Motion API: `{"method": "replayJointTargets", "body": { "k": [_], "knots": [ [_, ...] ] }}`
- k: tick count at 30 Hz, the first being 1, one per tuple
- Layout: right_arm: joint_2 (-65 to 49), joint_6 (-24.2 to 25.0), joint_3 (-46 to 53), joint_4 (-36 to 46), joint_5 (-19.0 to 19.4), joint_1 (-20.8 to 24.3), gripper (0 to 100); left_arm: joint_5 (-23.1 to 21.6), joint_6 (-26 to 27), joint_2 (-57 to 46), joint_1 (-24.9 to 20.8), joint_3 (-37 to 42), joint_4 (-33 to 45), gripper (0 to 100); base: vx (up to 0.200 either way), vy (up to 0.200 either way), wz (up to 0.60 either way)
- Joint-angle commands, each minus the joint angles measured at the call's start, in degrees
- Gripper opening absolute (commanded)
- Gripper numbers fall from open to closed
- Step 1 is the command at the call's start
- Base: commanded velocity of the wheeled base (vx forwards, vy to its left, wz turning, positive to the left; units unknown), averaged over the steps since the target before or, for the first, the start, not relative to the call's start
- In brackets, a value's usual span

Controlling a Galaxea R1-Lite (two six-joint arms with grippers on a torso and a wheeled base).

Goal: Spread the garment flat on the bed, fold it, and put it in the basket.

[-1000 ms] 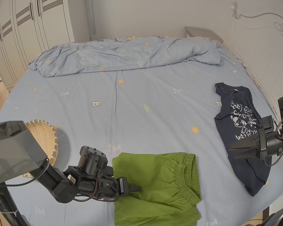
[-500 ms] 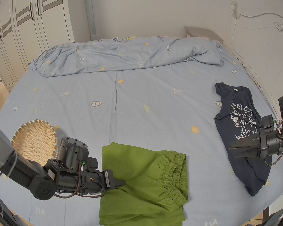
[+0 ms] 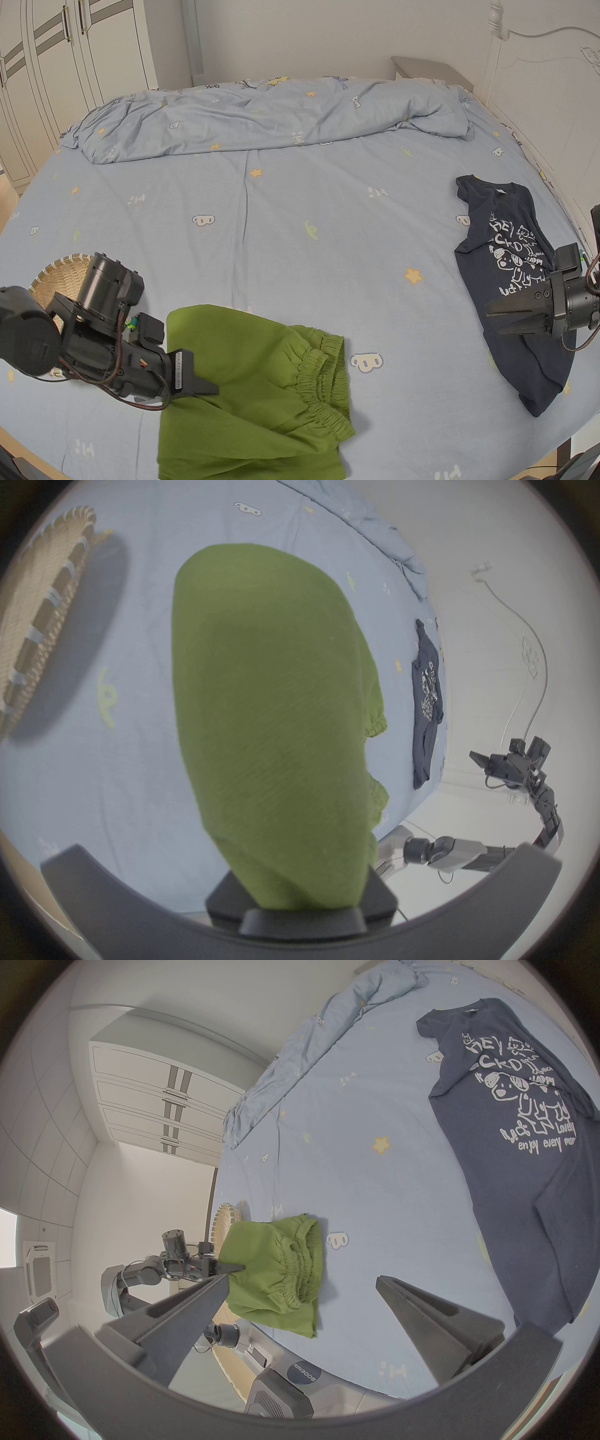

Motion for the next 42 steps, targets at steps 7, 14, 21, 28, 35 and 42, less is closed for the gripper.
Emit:
{"method": "replayJointTargets", "body": {
  "k": [7,14,21,28,35,42],
  "knots": [
    [0.03,0.02,0.09,0.01,0.03,0.29,100,-0.1,7.99,-7.61,4.43,-7.29,9.75,0,0.0,0.171,0.0],
    [0.03,-0.07,0.18,0.01,0.03,0.29,100,-0.02,7.99,-7.61,2.06,-6.94,10.71,0,0.0,0.2,0.0],
    [0.03,0.02,0.18,-0.08,0.03,0.29,100,-0.1,7.81,-6.99,0.12,-6.42,10.8,0,0.0,0.2,0.0],
    [0.03,-0.07,0.18,0.01,0.03,0.29,100,-0.02,9.04,-6.9,-3.66,-4.48,10.8,0,0.0,0.114,0.0],
    [-0.05,0.02,0.18,0.01,0.03,0.38,100,17.39,22.4,-7.17,-9.37,-0.79,10.27,0,0.0,0.0,0.0],
    [0.03,-0.07,0.27,0.01,0.03,0.38,100,21.96,26.88,-11.65,-14.56,-8.26,10.71,0,0.0,0.0,0.0]
  ]
}}
